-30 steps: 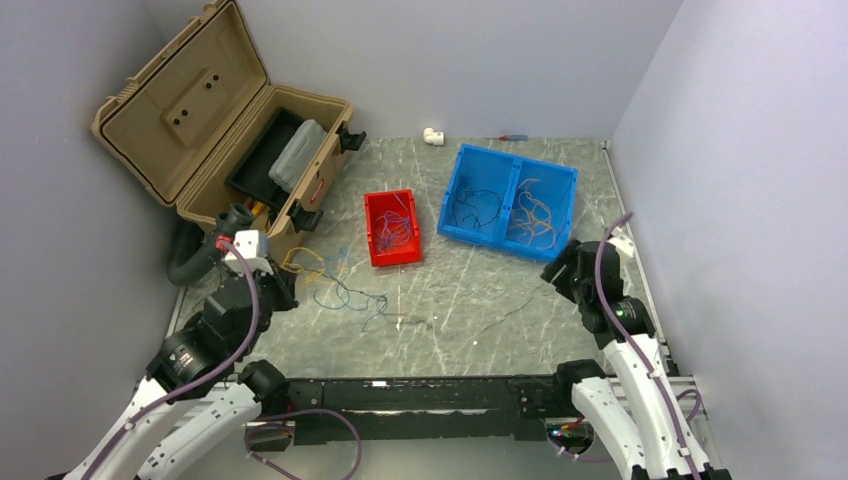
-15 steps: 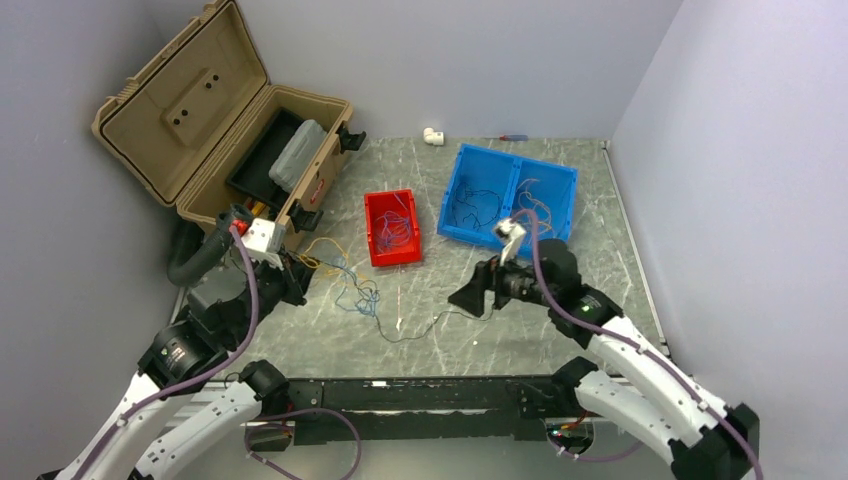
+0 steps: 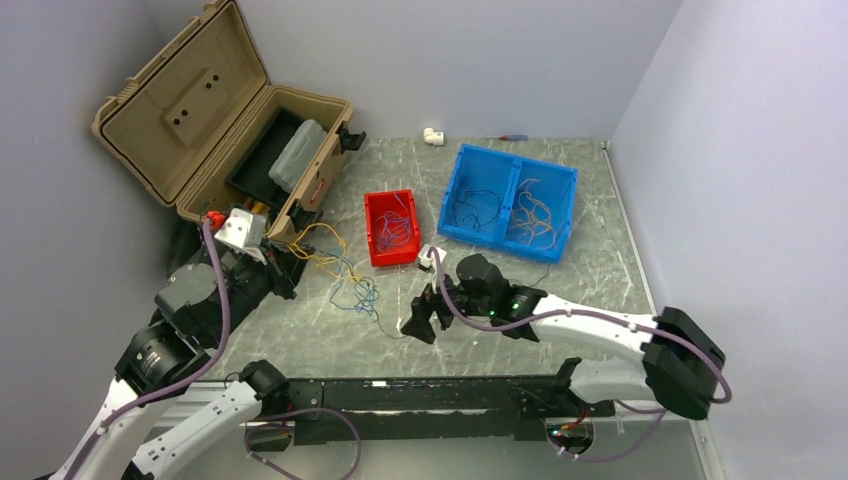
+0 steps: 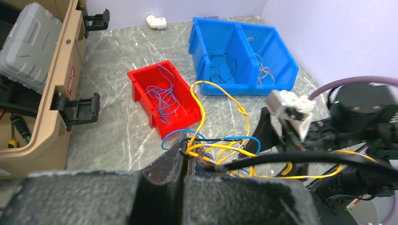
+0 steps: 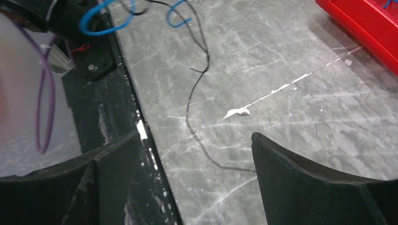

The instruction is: Untangle the cables

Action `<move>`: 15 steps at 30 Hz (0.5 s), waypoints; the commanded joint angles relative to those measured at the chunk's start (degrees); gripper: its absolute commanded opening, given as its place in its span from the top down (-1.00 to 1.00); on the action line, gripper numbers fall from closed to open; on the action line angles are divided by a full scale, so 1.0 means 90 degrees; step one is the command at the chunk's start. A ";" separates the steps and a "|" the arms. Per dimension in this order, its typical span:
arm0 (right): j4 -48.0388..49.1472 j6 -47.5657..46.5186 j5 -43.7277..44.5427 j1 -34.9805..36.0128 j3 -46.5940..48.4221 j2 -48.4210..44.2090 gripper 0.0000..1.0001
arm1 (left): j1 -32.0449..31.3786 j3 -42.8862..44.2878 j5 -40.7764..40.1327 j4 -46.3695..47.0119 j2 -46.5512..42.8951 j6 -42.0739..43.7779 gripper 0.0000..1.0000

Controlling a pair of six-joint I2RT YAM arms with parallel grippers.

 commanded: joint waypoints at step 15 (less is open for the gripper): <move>0.2810 0.0329 0.0233 0.0763 0.0167 0.2577 0.60 | 0.0014 0.0616 -0.0481 -0.0095 0.0085 0.0035 1.00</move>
